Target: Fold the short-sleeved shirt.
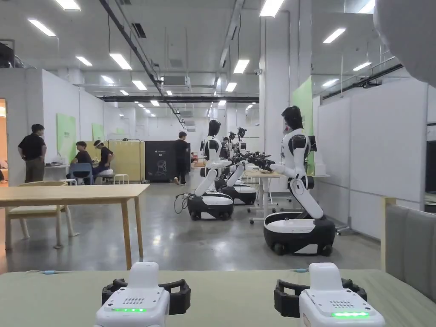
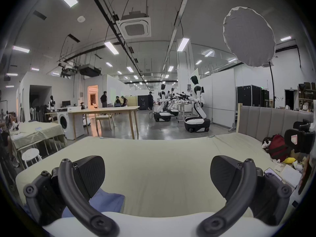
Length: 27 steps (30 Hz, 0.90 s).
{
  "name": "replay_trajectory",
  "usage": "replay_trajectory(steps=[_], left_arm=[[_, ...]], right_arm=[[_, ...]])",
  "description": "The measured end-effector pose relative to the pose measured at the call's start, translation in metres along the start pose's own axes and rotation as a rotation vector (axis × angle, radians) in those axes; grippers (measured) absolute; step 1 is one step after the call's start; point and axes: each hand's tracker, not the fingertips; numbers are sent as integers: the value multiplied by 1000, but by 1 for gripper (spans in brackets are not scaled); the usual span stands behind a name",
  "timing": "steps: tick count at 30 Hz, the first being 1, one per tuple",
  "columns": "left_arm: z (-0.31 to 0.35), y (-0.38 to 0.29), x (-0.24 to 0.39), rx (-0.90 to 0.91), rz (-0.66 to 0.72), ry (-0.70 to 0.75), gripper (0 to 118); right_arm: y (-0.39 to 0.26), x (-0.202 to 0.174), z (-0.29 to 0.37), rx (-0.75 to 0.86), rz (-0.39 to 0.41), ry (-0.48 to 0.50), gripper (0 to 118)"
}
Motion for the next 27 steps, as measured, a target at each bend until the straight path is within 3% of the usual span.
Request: replay_trajectory(steps=[5,6,7,8,9,10,12,17,20,23,27], left_arm=[[2,1,8,-37,-113,-9,118],[6,0,10,-12,-113,-1,112],[9,0,11,23,-115,-3,97],[12,0,10,44,-107,6,52],[15,2,11,37,-88,13,5],[12,4,10,13,-62,39,0],[8,5,4,-10,4,-1,0],[3,2,1,-22,-32,22,0],[9,1,-20,-29,28,45,0],[24,0,-59,-32,58,119,0],[53,-4,-131,-47,56,244,0]], right_arm=[[-1,0,-3,-35,-1,-3,117],[-1,0,-2,-26,-9,-5,109],[-2,0,0,-19,-11,-15,87],[-2,0,0,-20,-8,-24,37],[-3,0,-2,-30,-3,-41,5],[-4,0,-3,-44,-1,-61,2],[-5,3,-4,-52,-18,-34,1],[-6,3,-1,-60,6,-39,1],[0,-11,-2,-44,-12,-8,1],[9,-56,-5,-36,1,95,1],[16,-145,5,27,52,268,1]])
